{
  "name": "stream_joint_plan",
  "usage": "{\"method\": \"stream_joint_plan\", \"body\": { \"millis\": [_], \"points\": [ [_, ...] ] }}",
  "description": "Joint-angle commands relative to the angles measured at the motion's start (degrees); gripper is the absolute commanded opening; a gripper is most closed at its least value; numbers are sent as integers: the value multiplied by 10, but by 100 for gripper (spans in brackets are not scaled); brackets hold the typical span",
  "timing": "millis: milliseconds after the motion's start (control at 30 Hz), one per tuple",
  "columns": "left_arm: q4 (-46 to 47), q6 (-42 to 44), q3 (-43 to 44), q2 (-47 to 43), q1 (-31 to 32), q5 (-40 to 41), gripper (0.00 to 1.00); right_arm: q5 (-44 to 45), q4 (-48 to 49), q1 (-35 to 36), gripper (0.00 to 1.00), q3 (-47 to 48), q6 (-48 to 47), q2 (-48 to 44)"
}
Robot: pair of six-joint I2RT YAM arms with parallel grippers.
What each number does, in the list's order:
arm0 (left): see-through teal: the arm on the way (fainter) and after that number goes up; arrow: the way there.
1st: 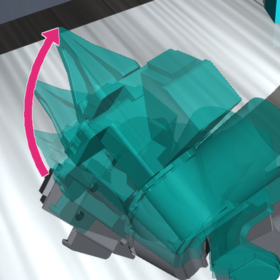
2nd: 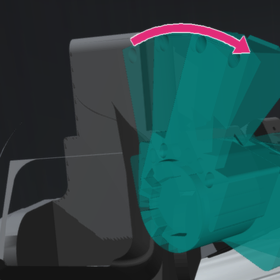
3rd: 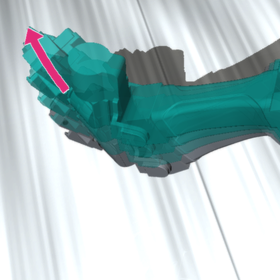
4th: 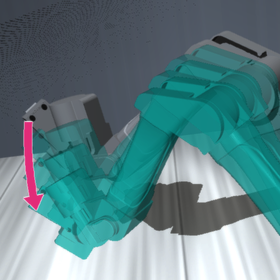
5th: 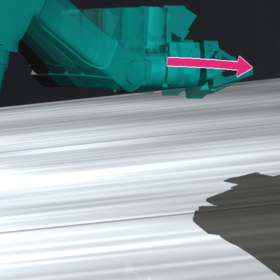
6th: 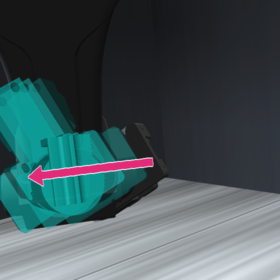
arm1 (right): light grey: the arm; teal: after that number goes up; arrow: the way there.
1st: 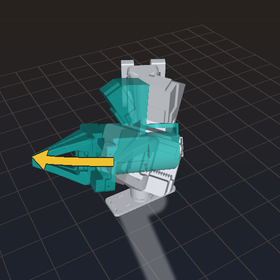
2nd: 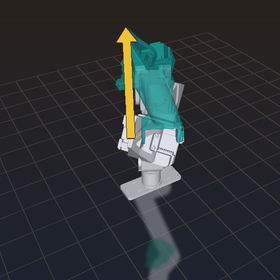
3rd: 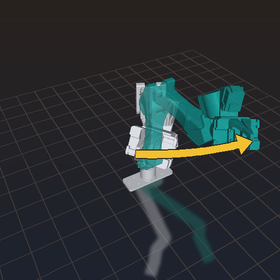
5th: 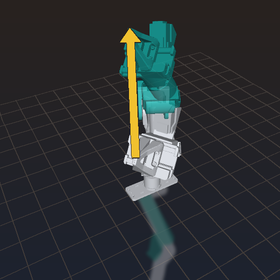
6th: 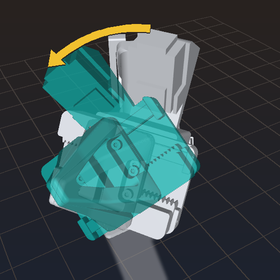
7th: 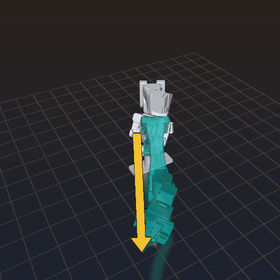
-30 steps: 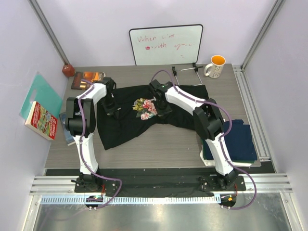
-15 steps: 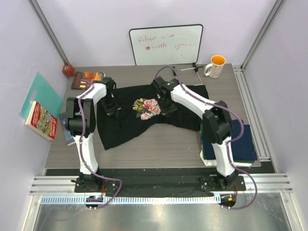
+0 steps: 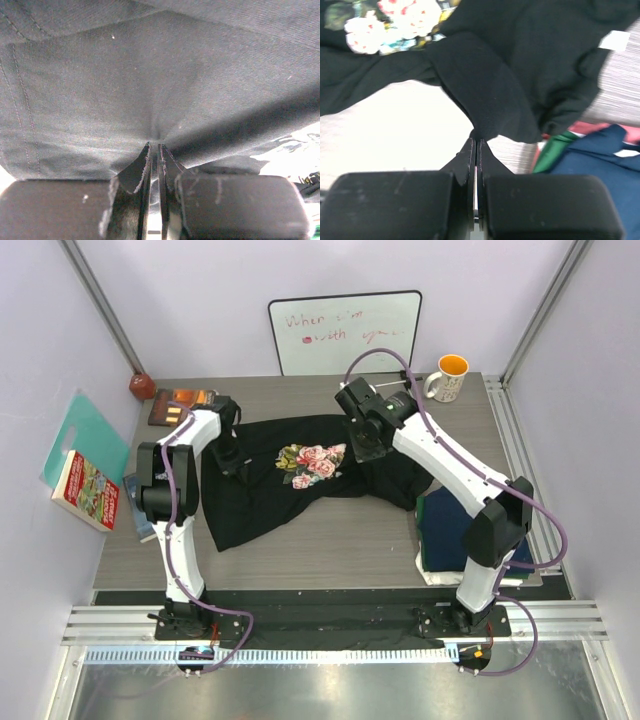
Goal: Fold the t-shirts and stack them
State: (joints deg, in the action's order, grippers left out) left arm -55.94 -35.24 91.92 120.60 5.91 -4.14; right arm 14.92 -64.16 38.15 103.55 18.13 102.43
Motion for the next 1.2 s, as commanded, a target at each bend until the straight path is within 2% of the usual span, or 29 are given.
{"method": "stream_joint_plan", "body": {
  "millis": [0, 100, 233, 500, 667, 933, 1167],
  "points": [
    [-3, 18, 19, -6, -1, -6, 8, 105, -22, 1, 1, 38, -11, -16],
    [-5, 24, 17, -10, 0, -3, 9, 169, -15, -2, 1, 45, -22, -24],
    [-7, 32, 19, -12, -1, 2, 8, 208, 3, -11, 1, 61, -28, -42],
    [-8, 44, 21, -14, 0, -16, 9, 250, -5, -27, 1, 118, -32, -65],
    [-10, 49, 12, -29, 0, -29, 11, 258, -7, -29, 1, 104, -31, -80],
    [-56, 47, -22, -99, 16, 12, 20, 241, -8, -30, 1, 52, -15, -83],
    [-100, 26, -99, -220, 16, 59, 27, 222, -4, -40, 1, 2, -2, -83]
  ]
}}
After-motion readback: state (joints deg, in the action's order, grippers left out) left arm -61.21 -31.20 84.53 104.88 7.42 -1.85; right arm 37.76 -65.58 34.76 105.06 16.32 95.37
